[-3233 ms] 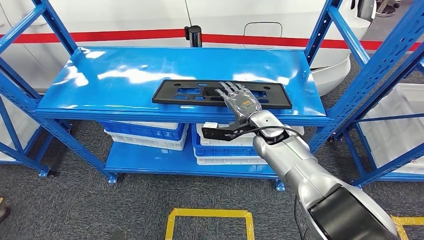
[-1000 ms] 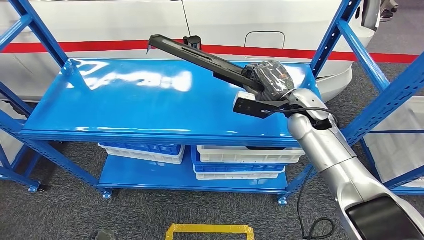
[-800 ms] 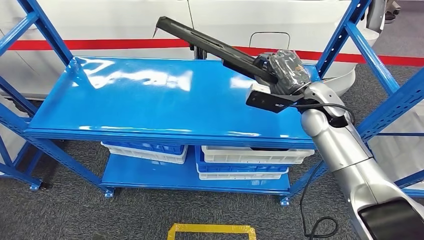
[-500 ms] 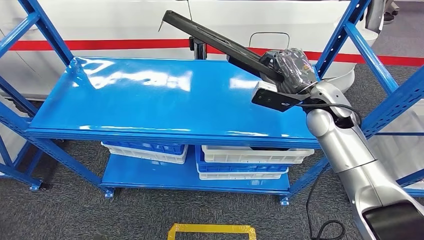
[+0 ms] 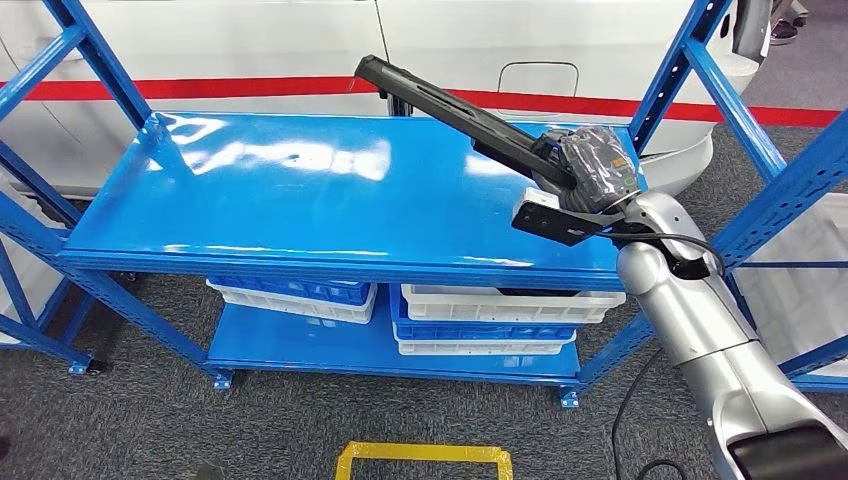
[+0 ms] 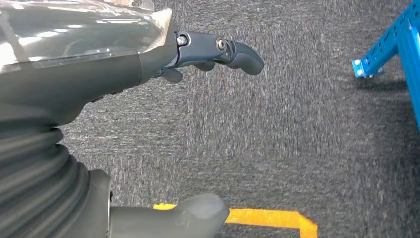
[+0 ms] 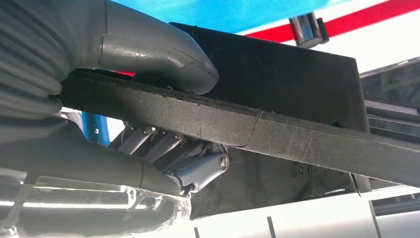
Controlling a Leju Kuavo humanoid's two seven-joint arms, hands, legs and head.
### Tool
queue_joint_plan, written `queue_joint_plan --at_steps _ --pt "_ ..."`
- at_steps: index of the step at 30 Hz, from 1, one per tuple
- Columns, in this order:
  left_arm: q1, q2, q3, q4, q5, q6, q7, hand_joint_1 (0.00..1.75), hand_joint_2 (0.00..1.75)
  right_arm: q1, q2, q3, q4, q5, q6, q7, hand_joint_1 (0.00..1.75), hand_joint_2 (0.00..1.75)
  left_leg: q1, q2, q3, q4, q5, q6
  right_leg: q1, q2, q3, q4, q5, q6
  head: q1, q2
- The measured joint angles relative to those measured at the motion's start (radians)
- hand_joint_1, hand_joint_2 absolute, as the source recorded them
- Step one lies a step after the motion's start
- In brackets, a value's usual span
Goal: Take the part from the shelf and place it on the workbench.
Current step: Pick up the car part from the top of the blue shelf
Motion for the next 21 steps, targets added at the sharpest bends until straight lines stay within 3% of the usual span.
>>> queue_joint_plan --at_steps 5,7,8,9,10,11,12,13,14,15,17,19,21 --pt "0.000 0.000 0.000 0.000 0.000 0.000 0.000 0.00 1.75 0.000 0.000 0.000 0.000 0.000 0.000 0.000 1.75 1.75 0.000 0.000 -0.001 0.001 0.000 -0.001 0.000 0.000 0.003 -0.005 0.000 0.001 0.000 0.000" --pt "0.000 0.002 0.000 0.000 -0.002 -0.001 0.003 0.00 1.75 0.003 0.000 -0.001 0.001 0.002 -0.001 0.001 1.75 1.75 -0.002 -0.002 -0.007 0.011 -0.001 -0.008 0.002 0.003 0.006 -0.013 -0.003 -0.003 0.001 0.000" --pt "0.000 0.003 -0.001 0.000 -0.004 -0.003 0.009 0.00 1.75 0.008 0.000 -0.002 0.002 0.005 -0.003 0.003 1.75 1.75 -0.004 -0.004 -0.014 0.020 0.001 -0.014 0.004 0.007 0.002 -0.008 -0.003 -0.009 0.000 0.000" --pt "0.000 0.005 -0.001 0.000 -0.007 -0.008 0.022 0.00 1.75 0.014 0.000 -0.004 0.002 0.008 -0.004 0.005 1.75 1.75 -0.003 -0.005 -0.027 0.036 -0.008 -0.022 0.007 0.010 -0.010 0.000 0.002 -0.025 -0.002 0.000" --pt "0.001 0.007 -0.001 0.000 -0.011 -0.017 0.038 0.00 1.75 0.023 0.000 -0.006 0.003 0.012 -0.006 0.008 1.75 1.75 -0.002 -0.005 -0.054 0.106 -0.057 -0.031 0.013 0.012 -0.030 0.013 0.015 -0.047 -0.004 0.000" --pt "0.001 0.007 -0.002 0.000 -0.017 -0.027 0.056 0.00 1.75 0.034 0.000 -0.007 0.002 0.016 -0.008 0.010 1.75 1.75 -0.001 -0.003 -0.055 0.160 -0.097 -0.029 0.021 0.011 -0.053 0.017 0.032 -0.065 -0.006 0.000" --pt "0.001 0.008 -0.002 0.000 -0.021 -0.036 0.071 0.00 1.75 0.043 -0.001 -0.009 0.001 0.019 -0.010 0.011 1.75 1.75 -0.006 -0.001 -0.025 0.172 -0.137 -0.014 0.029 0.010 -0.077 0.017 0.053 -0.082 -0.006 0.000" --pt "0.000 0.010 -0.002 -0.001 -0.024 -0.042 0.080 0.00 1.75 0.052 -0.003 -0.012 -0.001 0.021 -0.011 0.012 1.75 1.75 -0.015 0.003 0.017 0.169 -0.170 0.006 0.039 0.009 -0.095 0.016 0.070 -0.087 -0.005 0.000" --pt "-0.002 0.011 -0.003 -0.002 -0.026 -0.043 0.084 0.00 1.75 0.058 -0.005 -0.014 -0.002 0.022 -0.012 0.012 1.75 1.75 -0.026 0.006 0.073 0.110 -0.158 0.027 0.042 0.007 -0.105 0.014 0.083 -0.086 -0.003 0.000" --pt "-0.003 0.013 -0.004 -0.003 -0.028 -0.043 0.085 0.00 1.75 0.059 -0.006 -0.015 -0.004 0.023 -0.013 0.012 1.75 1.75 -0.037 0.008 0.107 0.060 -0.154 0.042 0.038 0.005 -0.106 0.011 0.091 -0.081 -0.002 0.000" --pt "-0.003 0.016 -0.006 -0.004 -0.030 -0.042 0.086 0.00 1.75 0.060 -0.007 -0.016 -0.006 0.023 -0.014 0.012 1.75 1.75 -0.048 0.010 0.110 0.044 -0.143 0.046 0.028 0.000 -0.105 0.004 0.102 -0.067 -0.004 0.000" --pt "-0.004 0.017 -0.006 -0.004 -0.030 -0.042 0.087 0.00 1.75 0.062 -0.007 -0.017 -0.008 0.023 -0.015 0.012 1.75 1.75 -0.049 0.012 0.112 0.015 -0.117 0.049 0.031 0.000 -0.106 -0.008 0.113 -0.057 -0.006 0.000" --pt "-0.005 0.015 -0.007 -0.004 -0.031 -0.044 0.088 0.00 1.75 0.064 -0.009 -0.021 -0.009 0.024 -0.018 0.013 1.75 1.75 -0.041 0.015 0.110 -0.028 -0.074 0.052 0.038 0.001 -0.123 0.017 0.076 -0.061 -0.002 0.000"
